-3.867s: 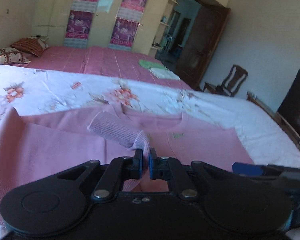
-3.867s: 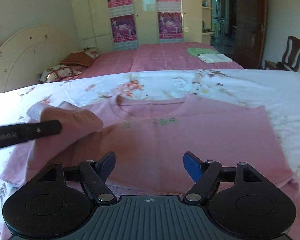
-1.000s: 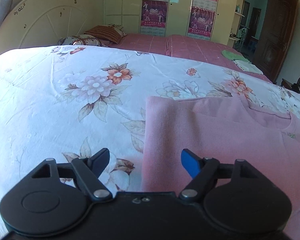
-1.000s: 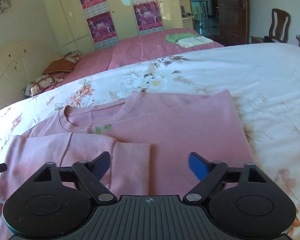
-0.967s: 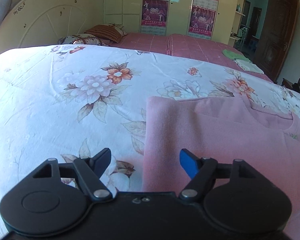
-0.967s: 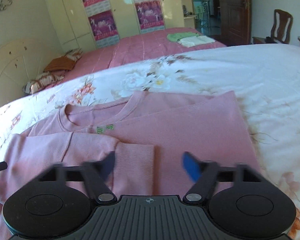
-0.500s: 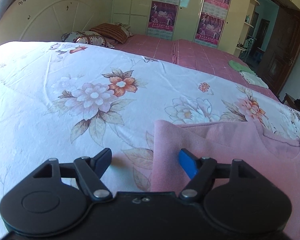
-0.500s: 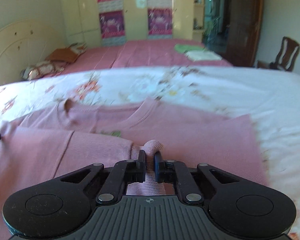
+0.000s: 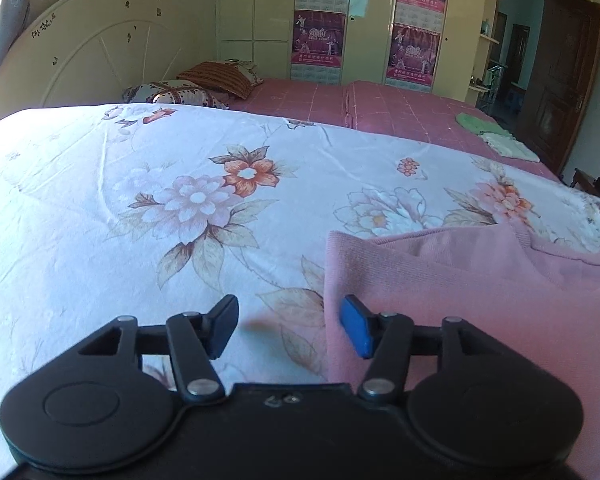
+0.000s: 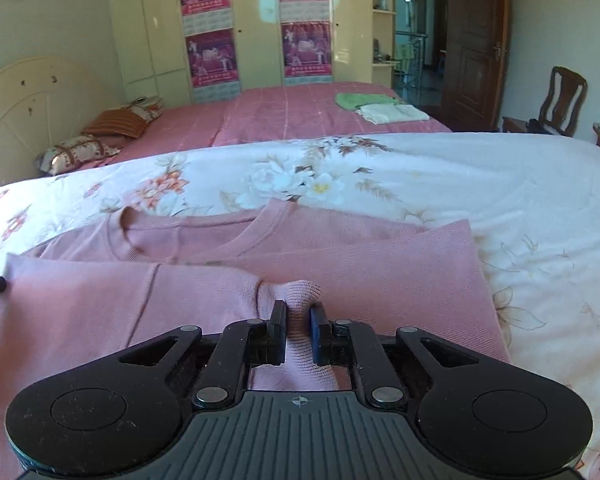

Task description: Fold small clothes

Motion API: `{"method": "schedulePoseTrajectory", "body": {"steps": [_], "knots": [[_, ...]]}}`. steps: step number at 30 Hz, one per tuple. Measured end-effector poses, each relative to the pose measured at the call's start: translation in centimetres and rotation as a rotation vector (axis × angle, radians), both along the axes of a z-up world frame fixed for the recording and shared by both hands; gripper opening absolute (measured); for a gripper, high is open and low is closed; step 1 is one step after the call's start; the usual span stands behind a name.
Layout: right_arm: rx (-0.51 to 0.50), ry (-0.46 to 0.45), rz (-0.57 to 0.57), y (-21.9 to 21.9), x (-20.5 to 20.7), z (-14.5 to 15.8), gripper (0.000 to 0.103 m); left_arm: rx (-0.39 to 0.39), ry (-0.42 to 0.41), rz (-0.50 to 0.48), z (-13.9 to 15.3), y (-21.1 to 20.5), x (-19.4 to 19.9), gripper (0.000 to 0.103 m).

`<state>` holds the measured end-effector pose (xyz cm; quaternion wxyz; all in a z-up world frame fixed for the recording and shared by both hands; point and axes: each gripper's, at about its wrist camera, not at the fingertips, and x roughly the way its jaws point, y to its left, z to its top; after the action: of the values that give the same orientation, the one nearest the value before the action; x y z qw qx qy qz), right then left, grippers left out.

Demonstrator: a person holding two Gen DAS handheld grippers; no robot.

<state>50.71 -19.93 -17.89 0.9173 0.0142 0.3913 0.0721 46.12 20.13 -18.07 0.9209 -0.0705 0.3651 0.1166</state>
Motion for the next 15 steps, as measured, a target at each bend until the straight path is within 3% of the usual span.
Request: {"method": "schedulePoseTrajectory", "body": {"steps": [2, 5, 7, 9, 13, 15], "knots": [[-0.021, 0.024, 0.003, 0.1, -0.4, -0.5, 0.010, -0.005, -0.011, -0.018, 0.9, -0.1, -2.3, 0.061], [0.024, 0.006, -0.014, -0.4, -1.4, 0.2, 0.010, 0.039, -0.024, -0.057, 1.7, -0.6, -6.4, 0.069], [0.060, 0.008, -0.010, -0.8, -2.1, 0.6, 0.017, 0.047, -0.013, -0.083, 1.7, -0.8, -8.8, 0.069], [0.075, 0.003, -0.007, -0.8, -2.8, 0.9, 0.055, 0.059, 0.009, -0.104, 1.2, -1.0, -10.8, 0.067], [0.073, 0.003, 0.023, 0.2, -4.3, 1.1, 0.057, 0.083, 0.054, -0.132, -0.7, -1.8, -12.1, 0.061], [0.074, 0.011, 0.026, 0.8, -4.6, 0.9, 0.057, 0.086, 0.037, -0.136, -1.1, -2.3, -12.0, 0.058]]}}
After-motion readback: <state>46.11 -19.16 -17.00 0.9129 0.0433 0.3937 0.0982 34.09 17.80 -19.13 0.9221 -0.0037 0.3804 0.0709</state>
